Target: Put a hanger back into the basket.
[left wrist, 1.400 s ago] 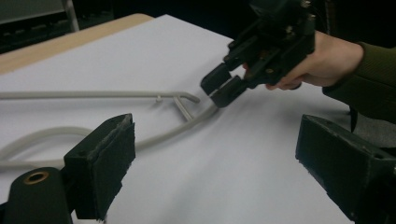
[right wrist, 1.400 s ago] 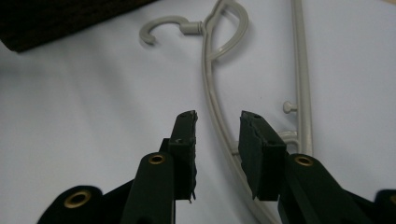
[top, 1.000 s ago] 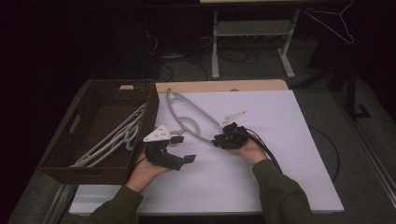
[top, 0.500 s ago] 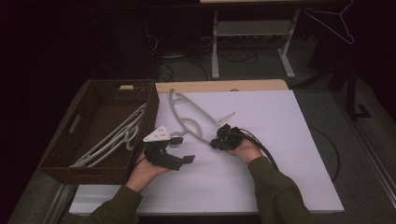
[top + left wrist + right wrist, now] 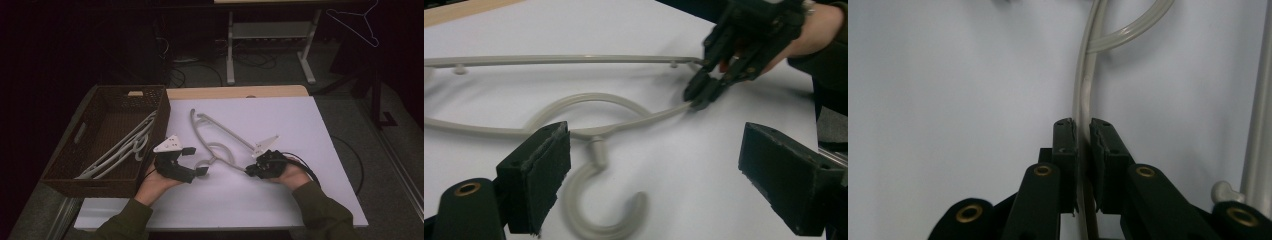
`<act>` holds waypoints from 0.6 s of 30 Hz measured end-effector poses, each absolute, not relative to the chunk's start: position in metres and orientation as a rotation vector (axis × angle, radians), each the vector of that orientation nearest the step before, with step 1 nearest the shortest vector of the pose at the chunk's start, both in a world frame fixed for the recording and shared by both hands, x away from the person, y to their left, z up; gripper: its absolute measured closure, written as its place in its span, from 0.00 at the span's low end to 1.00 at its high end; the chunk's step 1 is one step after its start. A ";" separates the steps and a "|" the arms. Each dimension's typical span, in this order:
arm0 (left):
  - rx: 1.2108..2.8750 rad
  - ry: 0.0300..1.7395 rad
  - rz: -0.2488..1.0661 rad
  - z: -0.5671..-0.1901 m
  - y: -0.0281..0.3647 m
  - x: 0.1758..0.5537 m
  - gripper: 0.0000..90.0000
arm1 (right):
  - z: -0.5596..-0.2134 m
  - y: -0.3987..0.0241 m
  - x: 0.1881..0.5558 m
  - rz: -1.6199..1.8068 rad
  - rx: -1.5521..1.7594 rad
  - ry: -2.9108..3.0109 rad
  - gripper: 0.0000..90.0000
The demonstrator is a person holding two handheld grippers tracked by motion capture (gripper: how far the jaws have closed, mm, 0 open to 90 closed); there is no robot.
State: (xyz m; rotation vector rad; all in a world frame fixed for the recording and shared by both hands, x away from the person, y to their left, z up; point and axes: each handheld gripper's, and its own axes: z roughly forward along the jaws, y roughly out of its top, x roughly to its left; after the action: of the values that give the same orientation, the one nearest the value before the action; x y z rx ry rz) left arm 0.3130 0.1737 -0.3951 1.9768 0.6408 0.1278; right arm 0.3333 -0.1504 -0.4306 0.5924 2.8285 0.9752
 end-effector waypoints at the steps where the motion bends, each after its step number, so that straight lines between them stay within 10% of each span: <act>1: 1.984 0.639 0.127 -0.395 0.175 0.312 0.15 | -0.430 -0.155 0.329 0.982 0.595 2.826 0.91; 14: 1.992 0.654 0.118 -0.402 0.182 0.300 0.15 | -0.425 -0.193 0.290 1.063 0.712 2.779 0.75; 18: 1.995 0.657 0.113 -0.405 0.181 0.300 0.15 | -0.415 -0.214 0.293 1.089 0.832 2.672 0.85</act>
State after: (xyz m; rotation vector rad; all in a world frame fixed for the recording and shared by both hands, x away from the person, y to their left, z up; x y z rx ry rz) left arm 0.3005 0.1807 -0.4046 1.9949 0.6571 0.1134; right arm 0.2926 -0.2137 -0.4154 0.8325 2.6724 1.0889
